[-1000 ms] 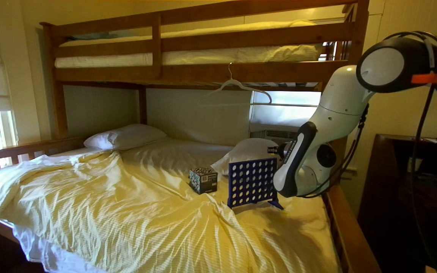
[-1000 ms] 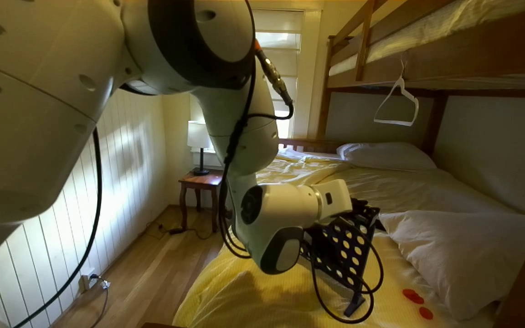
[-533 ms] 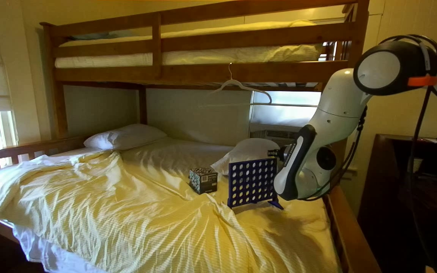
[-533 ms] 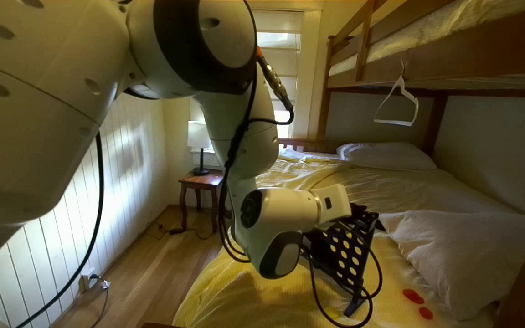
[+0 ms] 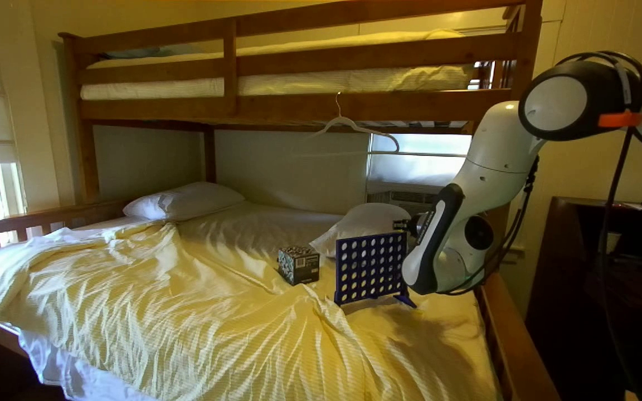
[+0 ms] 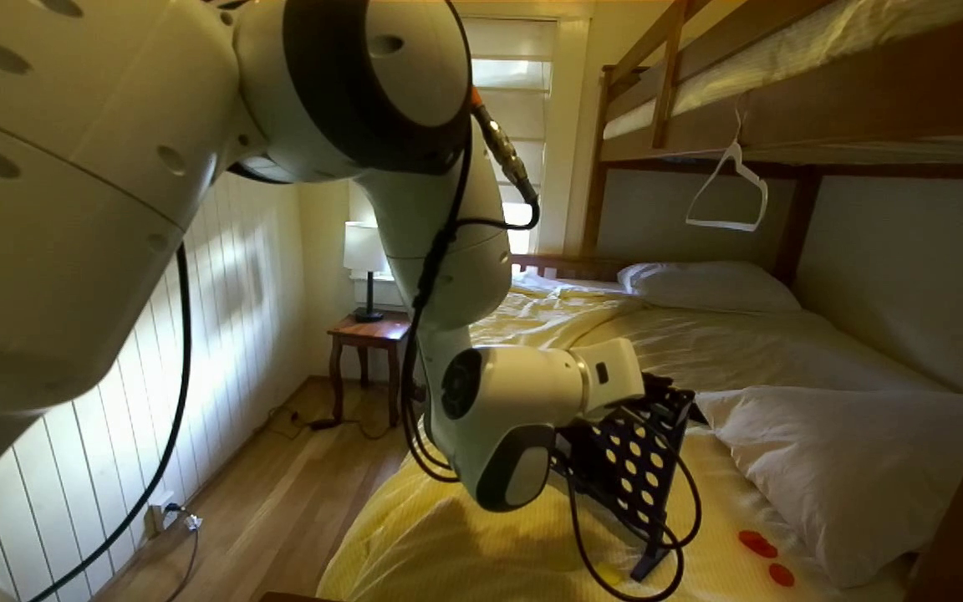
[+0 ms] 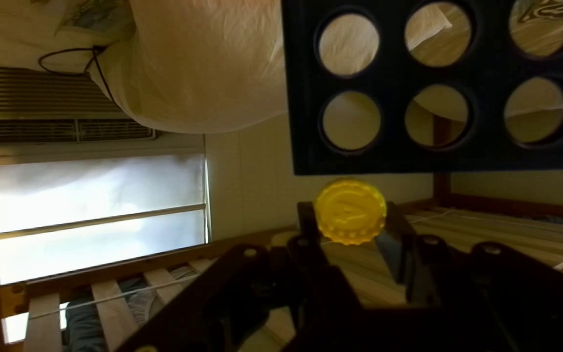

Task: Put the yellow chip into the connect four game

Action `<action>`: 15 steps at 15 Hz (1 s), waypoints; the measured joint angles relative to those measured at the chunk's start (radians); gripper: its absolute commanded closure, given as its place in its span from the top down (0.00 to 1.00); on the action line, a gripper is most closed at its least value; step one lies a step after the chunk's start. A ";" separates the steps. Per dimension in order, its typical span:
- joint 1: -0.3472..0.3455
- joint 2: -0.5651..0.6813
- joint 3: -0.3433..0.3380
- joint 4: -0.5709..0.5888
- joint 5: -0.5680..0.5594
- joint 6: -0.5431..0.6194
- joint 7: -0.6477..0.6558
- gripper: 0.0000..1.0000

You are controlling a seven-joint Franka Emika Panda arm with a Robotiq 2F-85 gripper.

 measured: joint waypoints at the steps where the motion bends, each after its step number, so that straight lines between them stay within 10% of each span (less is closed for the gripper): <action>1: 0.000 0.000 0.000 0.001 0.000 0.000 0.000 0.10; 15: 0.000 0.030 -0.001 0.020 0.000 0.000 0.000 0.10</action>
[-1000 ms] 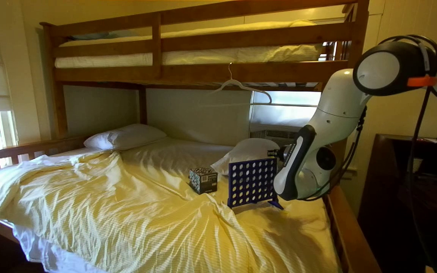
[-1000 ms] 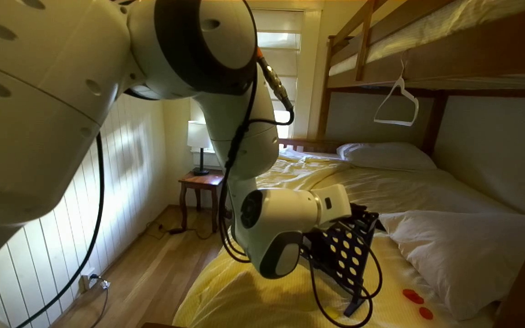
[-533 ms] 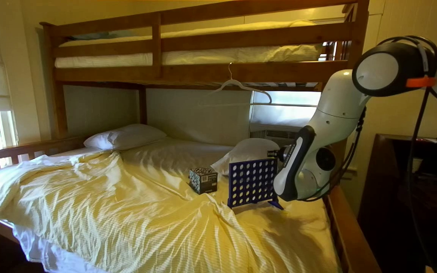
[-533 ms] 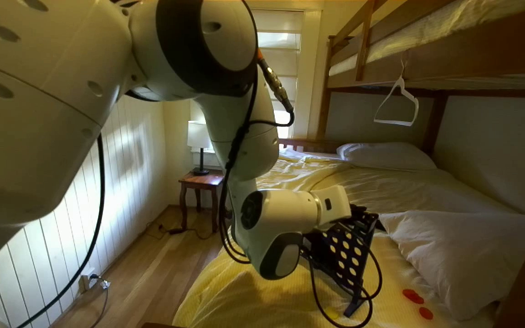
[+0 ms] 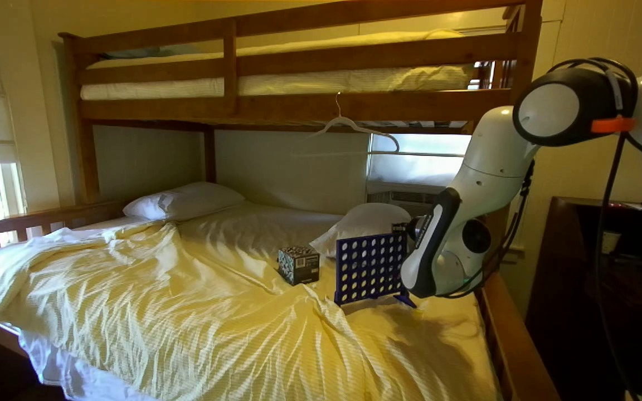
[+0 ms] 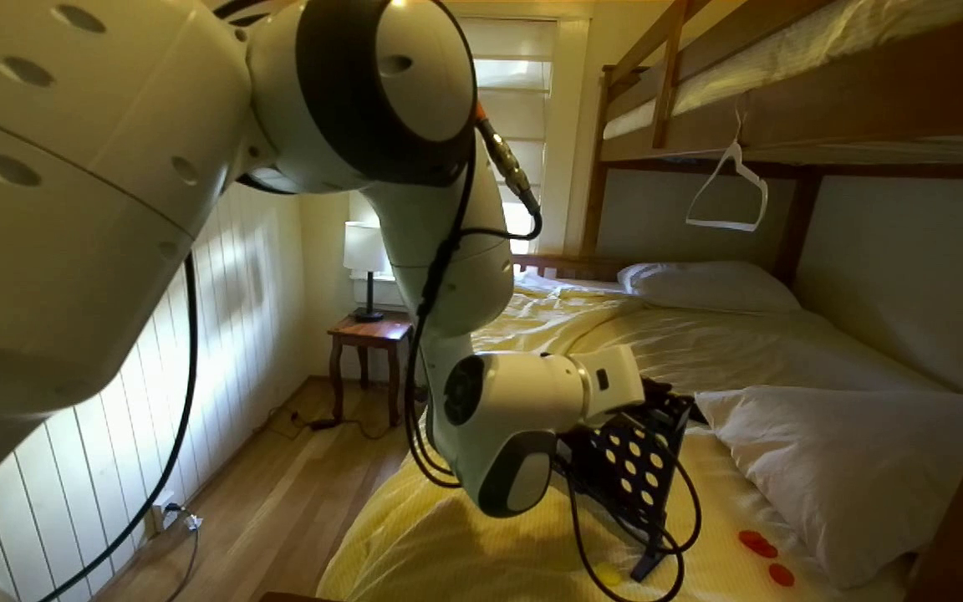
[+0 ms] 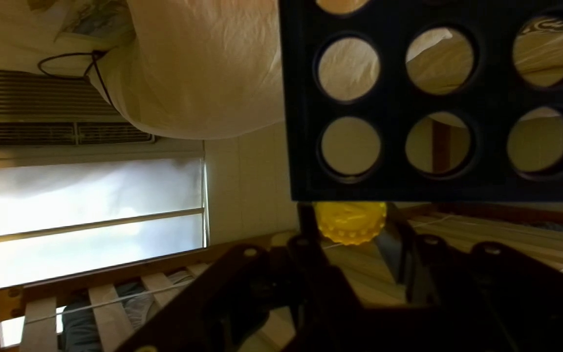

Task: Put the yellow chip into the connect four game

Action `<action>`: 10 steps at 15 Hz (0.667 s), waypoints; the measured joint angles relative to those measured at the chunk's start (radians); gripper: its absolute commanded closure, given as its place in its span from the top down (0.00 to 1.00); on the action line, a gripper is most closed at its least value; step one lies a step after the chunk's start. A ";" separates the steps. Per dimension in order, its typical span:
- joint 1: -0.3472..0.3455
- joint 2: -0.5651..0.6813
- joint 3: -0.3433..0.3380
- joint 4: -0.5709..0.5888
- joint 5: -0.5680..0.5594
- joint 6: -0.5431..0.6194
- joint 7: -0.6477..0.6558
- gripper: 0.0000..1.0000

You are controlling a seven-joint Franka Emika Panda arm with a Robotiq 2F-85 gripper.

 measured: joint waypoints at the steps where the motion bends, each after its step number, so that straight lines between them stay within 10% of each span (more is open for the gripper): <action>1: 0.000 0.001 -0.001 0.000 0.000 0.000 0.000 0.10; 8: -0.014 0.004 0.012 -0.002 0.000 0.002 -0.011 0.10; 10: -0.010 0.004 0.007 -0.002 0.001 0.000 -0.013 0.60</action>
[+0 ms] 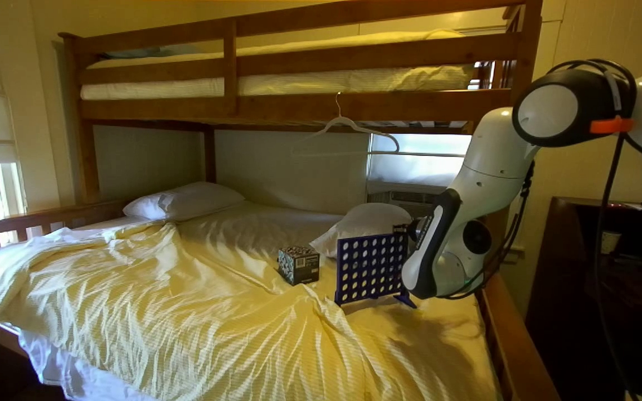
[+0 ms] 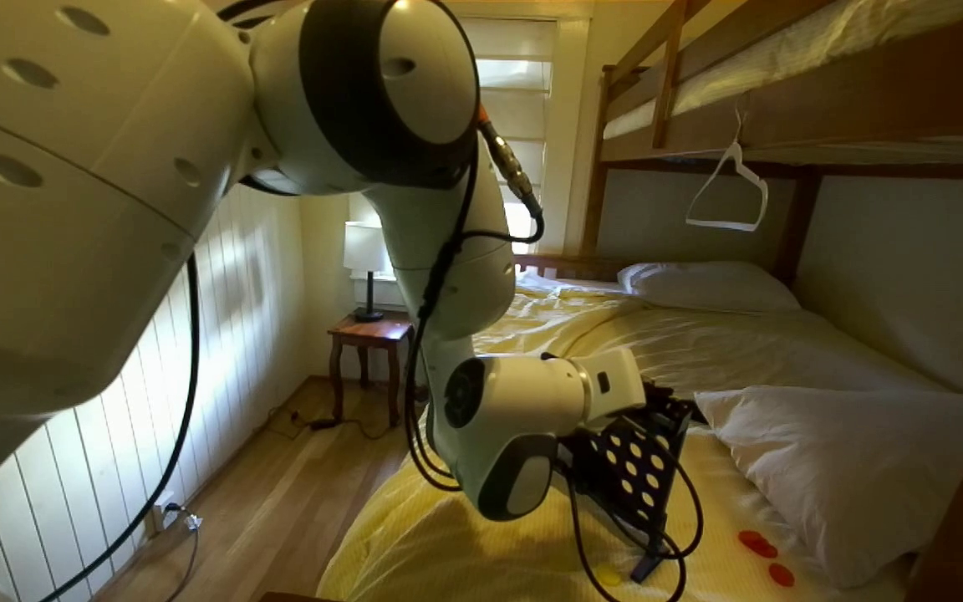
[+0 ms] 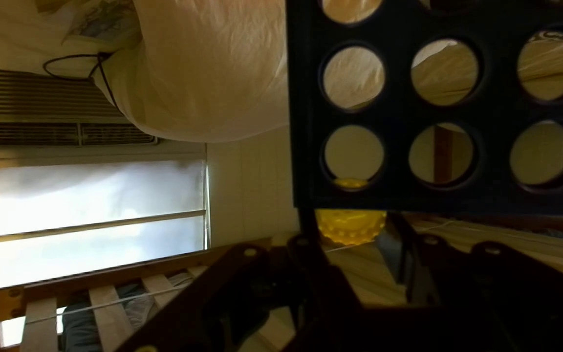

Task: Put the yellow chip into the connect four game

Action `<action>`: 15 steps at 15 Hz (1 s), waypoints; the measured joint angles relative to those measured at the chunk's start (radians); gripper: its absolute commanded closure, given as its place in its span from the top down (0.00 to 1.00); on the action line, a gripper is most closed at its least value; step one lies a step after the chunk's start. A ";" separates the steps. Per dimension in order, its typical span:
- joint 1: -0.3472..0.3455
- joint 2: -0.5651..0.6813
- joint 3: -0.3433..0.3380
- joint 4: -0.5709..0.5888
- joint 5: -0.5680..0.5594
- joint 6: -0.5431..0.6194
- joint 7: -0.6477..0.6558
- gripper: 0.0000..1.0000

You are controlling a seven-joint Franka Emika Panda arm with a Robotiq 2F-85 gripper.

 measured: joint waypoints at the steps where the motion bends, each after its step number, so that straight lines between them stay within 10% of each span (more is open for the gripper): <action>1: -0.008 0.000 0.011 0.000 0.002 0.003 -0.008 0.61; 7: 0.023 -0.001 -0.017 -0.001 0.013 0.002 -0.012 0.99; 15: 0.177 -0.048 -0.152 -0.009 0.109 0.002 -0.026 1.00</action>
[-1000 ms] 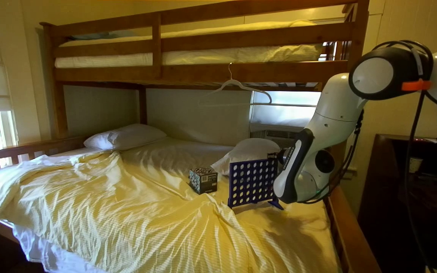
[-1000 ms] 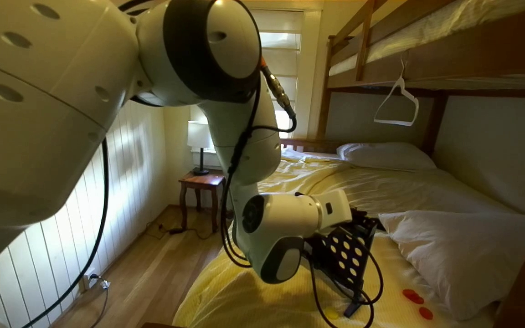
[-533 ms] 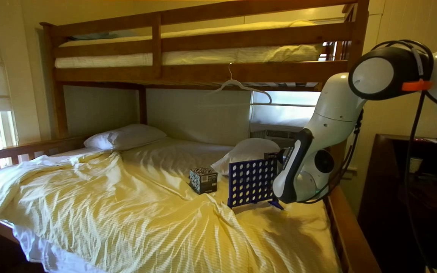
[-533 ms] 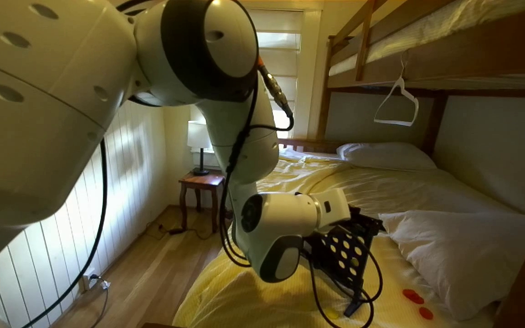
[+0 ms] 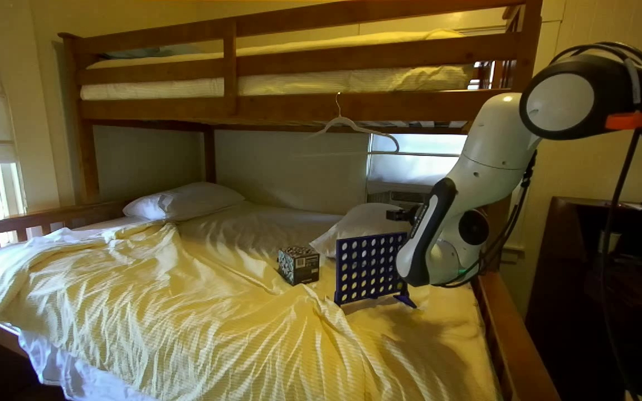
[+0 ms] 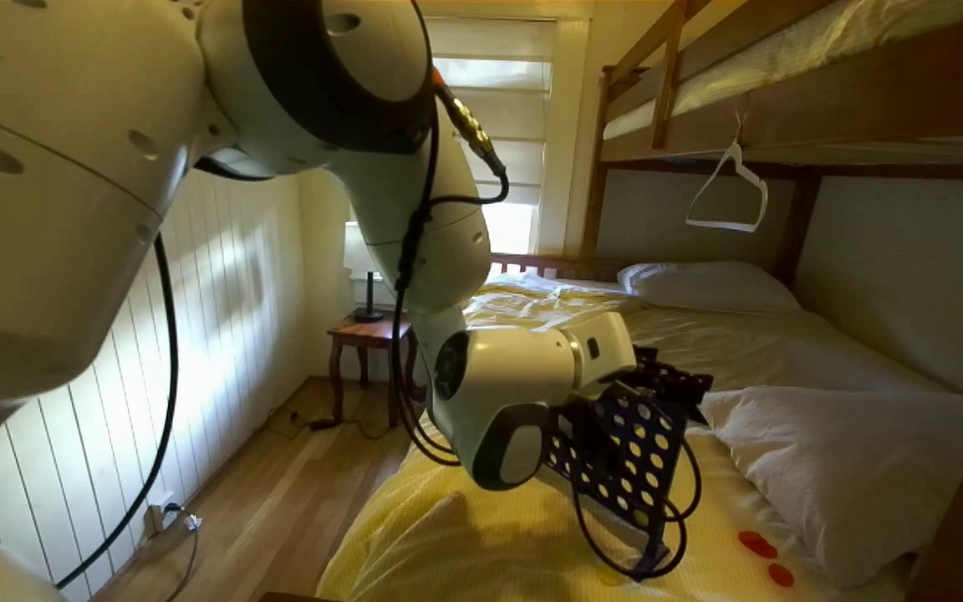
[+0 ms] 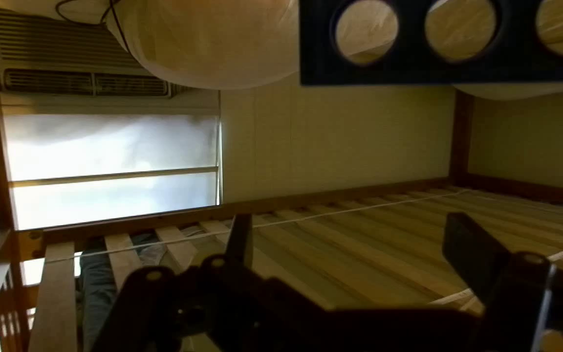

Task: Put the yellow chip into the connect four game

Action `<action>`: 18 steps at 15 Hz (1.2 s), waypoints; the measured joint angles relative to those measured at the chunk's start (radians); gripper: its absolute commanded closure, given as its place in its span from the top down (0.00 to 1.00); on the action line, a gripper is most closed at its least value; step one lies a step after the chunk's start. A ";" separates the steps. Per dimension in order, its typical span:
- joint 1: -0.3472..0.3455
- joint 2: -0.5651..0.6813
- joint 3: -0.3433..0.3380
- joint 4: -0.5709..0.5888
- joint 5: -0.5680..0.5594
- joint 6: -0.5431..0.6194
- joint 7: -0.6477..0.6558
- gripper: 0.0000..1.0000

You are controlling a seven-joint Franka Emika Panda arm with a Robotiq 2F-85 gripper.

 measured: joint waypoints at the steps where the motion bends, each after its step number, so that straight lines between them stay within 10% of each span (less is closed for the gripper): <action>1: 0.019 -0.010 -0.016 -0.005 0.015 0.000 -0.009 1.00; 18: -0.041 -0.370 0.158 -0.188 0.197 -0.366 -0.486 1.00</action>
